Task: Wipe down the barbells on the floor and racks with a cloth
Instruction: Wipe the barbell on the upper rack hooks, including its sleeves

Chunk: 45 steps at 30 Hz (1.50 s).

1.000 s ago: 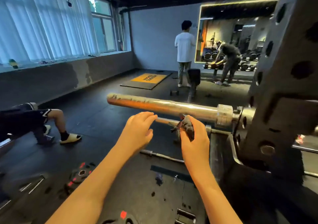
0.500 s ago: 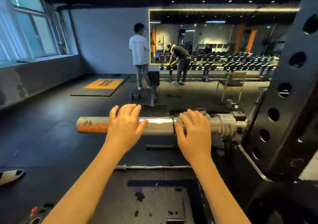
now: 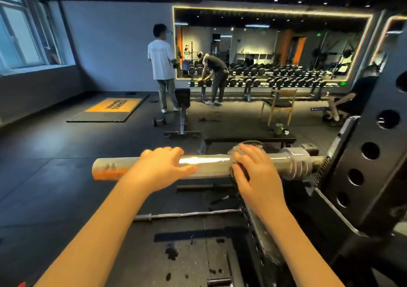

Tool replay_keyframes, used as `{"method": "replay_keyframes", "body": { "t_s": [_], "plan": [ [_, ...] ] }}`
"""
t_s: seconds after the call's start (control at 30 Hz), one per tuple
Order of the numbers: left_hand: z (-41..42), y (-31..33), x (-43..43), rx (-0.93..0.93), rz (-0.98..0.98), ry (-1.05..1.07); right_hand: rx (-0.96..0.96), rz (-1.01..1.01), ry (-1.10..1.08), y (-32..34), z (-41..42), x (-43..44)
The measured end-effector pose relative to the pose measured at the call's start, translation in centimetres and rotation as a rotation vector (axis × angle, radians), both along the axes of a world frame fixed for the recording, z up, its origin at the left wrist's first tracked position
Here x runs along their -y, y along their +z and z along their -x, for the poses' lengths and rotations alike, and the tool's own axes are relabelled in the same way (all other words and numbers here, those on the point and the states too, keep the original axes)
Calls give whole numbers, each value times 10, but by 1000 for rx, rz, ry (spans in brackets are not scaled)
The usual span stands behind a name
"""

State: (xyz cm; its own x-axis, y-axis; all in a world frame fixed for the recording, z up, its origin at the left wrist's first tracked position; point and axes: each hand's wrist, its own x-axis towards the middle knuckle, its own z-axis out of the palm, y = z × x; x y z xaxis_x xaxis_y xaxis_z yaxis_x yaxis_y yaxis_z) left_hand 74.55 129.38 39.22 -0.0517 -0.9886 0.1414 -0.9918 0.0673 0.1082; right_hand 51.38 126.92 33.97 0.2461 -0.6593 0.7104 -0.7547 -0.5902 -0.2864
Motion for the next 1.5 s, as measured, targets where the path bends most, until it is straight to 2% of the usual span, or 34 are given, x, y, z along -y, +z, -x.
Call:
{"method": "replay_keyframes", "body": {
  "t_s": [0.07, 0.13, 0.27, 0.43, 0.5, 0.63, 0.73, 0.8, 0.87, 0.97, 1.03, 1.17, 1.23, 1.3, 1.33, 1.4, 1.47, 1.5],
  "plan": [
    [-1, 12, 8, -5, -153, 8, -32, -21, -43, 0, 22, 2],
    [1, 12, 11, 71, -157, 24, 0, -59, -161, 3, 34, 9],
    [7, 1, 11, 227, 8, 56, 92, -78, -245, 10, 5, 19],
    [7, -12, 8, 302, 237, 65, -94, 6, -29, 3, 12, -1],
    [6, -22, 9, 325, 364, 59, -125, 19, -90, 6, 34, 8],
    [1, -36, 12, 306, 522, 3, 46, -2, -266, 8, 15, 22],
    [3, -44, 9, 276, 656, -3, 13, 24, -126, -3, -18, 6],
    [6, -48, 8, 284, 695, 11, -101, 37, -19, -6, -3, 2],
    [6, -49, 8, 282, 711, 19, -141, 42, -27, -5, 24, 10],
    [6, -52, 8, 282, 743, 29, 33, 7, -158, 0, 28, 22],
    [8, -54, 8, 276, 769, 50, 124, -14, -143, 3, 3, 18],
    [9, -55, 6, 269, 731, 70, -69, 73, 131, -2, 6, 19],
    [10, -48, 2, 291, 648, 57, 24, 32, 124, 4, 23, 27],
    [9, -33, -3, 306, 472, 37, 250, -18, 27, 13, 29, 32],
    [6, -25, -3, 268, 361, 25, 350, -48, 6, 16, 26, 33],
    [3, -10, 0, 171, 161, 48, 471, -126, 99, 20, 7, 27],
    [4, -5, 6, 209, 118, 76, 429, -155, 233, 21, -22, 14],
    [5, -6, 7, 248, 124, 91, 313, -122, 272, 18, -35, 9]
  ]
}}
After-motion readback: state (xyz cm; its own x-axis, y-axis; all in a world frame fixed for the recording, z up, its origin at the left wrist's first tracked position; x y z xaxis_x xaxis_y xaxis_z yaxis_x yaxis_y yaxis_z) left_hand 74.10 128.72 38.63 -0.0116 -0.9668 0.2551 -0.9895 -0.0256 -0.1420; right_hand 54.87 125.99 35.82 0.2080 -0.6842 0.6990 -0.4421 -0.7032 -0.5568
